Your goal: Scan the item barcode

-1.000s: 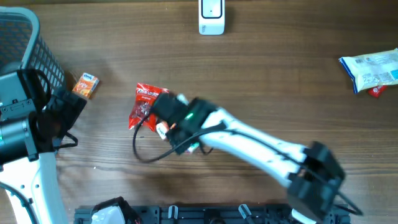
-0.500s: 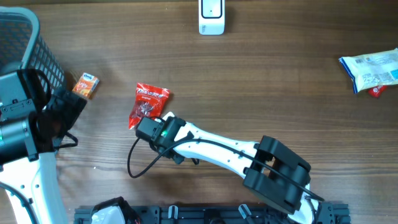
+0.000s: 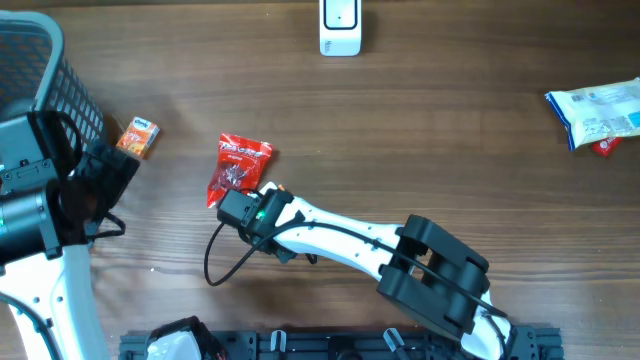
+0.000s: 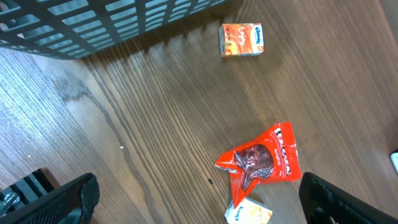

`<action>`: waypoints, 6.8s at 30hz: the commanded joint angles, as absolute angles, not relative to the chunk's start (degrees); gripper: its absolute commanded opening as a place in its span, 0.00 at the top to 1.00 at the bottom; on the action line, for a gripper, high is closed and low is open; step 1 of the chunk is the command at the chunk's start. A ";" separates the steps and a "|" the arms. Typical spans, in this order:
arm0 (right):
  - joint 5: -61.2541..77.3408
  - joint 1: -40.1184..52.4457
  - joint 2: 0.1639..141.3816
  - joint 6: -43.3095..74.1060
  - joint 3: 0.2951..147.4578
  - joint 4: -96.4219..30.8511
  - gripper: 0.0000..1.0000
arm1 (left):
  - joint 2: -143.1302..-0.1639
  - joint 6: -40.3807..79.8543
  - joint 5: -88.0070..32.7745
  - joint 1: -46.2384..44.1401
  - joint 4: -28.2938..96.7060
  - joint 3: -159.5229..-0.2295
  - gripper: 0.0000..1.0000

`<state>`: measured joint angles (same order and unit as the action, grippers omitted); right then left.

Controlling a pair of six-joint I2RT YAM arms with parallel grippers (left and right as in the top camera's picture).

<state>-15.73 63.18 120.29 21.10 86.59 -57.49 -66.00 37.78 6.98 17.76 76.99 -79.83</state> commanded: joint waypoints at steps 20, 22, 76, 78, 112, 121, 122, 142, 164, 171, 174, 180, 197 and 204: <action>12.75 47.64 114.41 12.27 93.12 -62.87 0.96 | -65.80 37.74 6.50 18.17 77.01 -79.83 0.00; 25.04 42.68 112.55 8.16 93.12 -62.87 0.96 | -65.80 37.74 6.50 18.17 77.01 -79.83 0.00; 27.75 19.33 99.59 3.51 76.07 -63.96 0.18 | -65.80 37.76 6.50 18.17 76.97 -79.83 0.00; 18.39 23.92 98.21 7.05 76.07 -63.92 0.18 | -65.80 37.76 6.50 18.17 76.97 -79.83 0.00; -4.75 43.13 108.55 24.45 74.43 -51.48 0.50 | -65.80 37.76 6.50 18.17 76.99 -79.83 0.00; -2.90 41.32 108.55 23.73 74.00 -50.92 0.51 | -65.80 37.76 6.50 18.17 76.99 -79.83 0.00; -1.45 41.36 108.55 23.70 73.38 -50.09 0.50 | -65.80 37.76 6.50 18.17 76.99 -79.83 0.00; 20.64 32.18 108.09 20.60 71.79 -44.53 0.96 | -65.80 37.74 6.50 18.17 76.97 -79.83 0.00; 93.06 -9.98 109.14 6.79 71.70 -38.46 0.96 | -65.80 37.76 6.50 18.17 76.97 -79.83 0.00; 92.99 -10.46 111.18 13.72 71.66 -34.85 0.96 | -65.80 37.76 6.50 18.17 77.01 -79.83 0.00; 76.05 -10.46 111.55 17.10 71.66 -37.10 0.96 | -65.80 37.76 6.50 18.17 76.93 -79.83 0.00; 56.58 -7.53 111.55 12.10 70.00 -46.96 0.96 | -65.80 37.76 6.50 18.17 76.95 -79.83 0.00; 26.79 -2.98 111.53 15.73 64.23 -53.76 0.65 | -65.80 37.76 6.48 18.17 76.09 -79.83 0.00; 8.84 -2.72 111.48 19.22 74.61 -68.64 0.54 | -65.80 37.76 6.48 18.17 76.07 -79.83 0.00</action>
